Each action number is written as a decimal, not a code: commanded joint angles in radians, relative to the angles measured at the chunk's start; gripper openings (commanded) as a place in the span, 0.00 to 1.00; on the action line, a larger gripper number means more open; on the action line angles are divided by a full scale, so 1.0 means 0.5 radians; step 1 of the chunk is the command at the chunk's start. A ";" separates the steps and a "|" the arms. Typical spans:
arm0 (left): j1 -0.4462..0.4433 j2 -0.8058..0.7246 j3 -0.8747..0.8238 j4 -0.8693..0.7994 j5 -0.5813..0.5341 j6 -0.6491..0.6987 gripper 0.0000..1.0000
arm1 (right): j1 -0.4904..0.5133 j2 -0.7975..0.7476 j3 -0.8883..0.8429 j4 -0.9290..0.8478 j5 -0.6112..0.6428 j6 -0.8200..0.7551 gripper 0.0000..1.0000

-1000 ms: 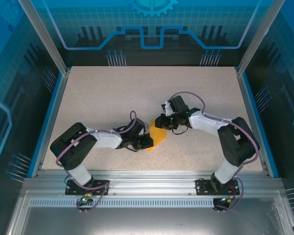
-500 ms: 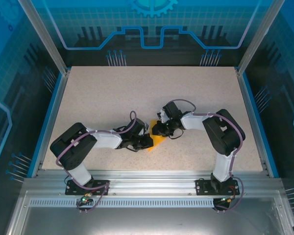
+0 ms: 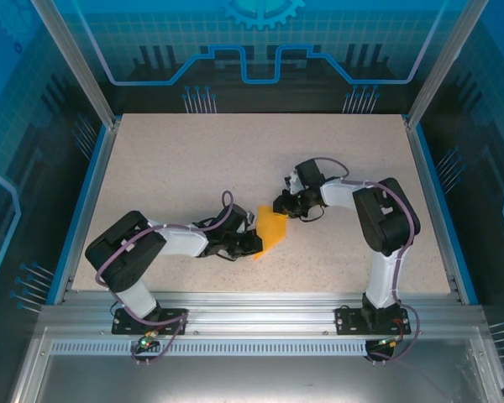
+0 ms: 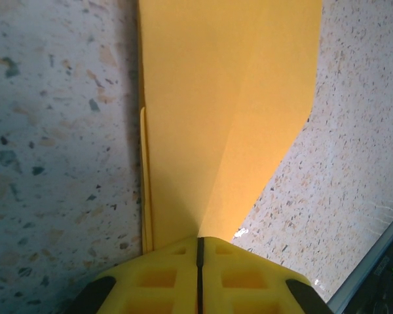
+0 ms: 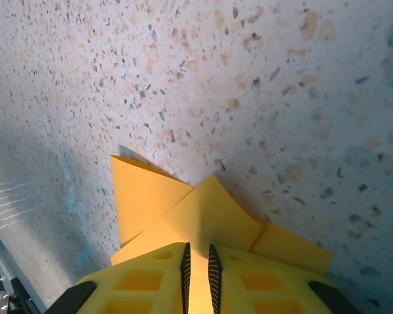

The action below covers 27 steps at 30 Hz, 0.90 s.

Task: Fold a paper plane with a square sheet of paper (pick it up from the middle)
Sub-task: Fourth fold the wing at the center of the table.

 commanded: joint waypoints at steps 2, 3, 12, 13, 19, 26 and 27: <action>-0.012 0.083 -0.118 -0.265 -0.078 0.008 0.09 | -0.116 0.111 0.105 -0.048 0.091 -0.074 0.19; -0.012 0.085 -0.118 -0.262 -0.079 0.006 0.08 | -0.125 0.115 0.115 -0.053 0.089 -0.078 0.19; -0.011 0.094 -0.112 -0.252 -0.076 0.006 0.09 | -0.235 0.132 0.312 -0.221 0.025 -0.174 0.20; -0.014 0.093 -0.112 -0.253 -0.076 0.006 0.09 | -0.244 0.119 0.326 -0.234 0.008 -0.181 0.20; -0.015 0.085 -0.103 -0.238 -0.074 -0.002 0.09 | -0.184 -0.111 0.214 -0.213 -0.106 -0.176 0.21; -0.019 0.093 -0.073 -0.240 -0.064 0.002 0.09 | 0.097 -0.220 -0.015 -0.008 -0.203 -0.032 0.21; -0.017 0.098 -0.068 -0.240 -0.060 0.005 0.09 | 0.127 -0.216 -0.042 0.021 -0.180 -0.014 0.21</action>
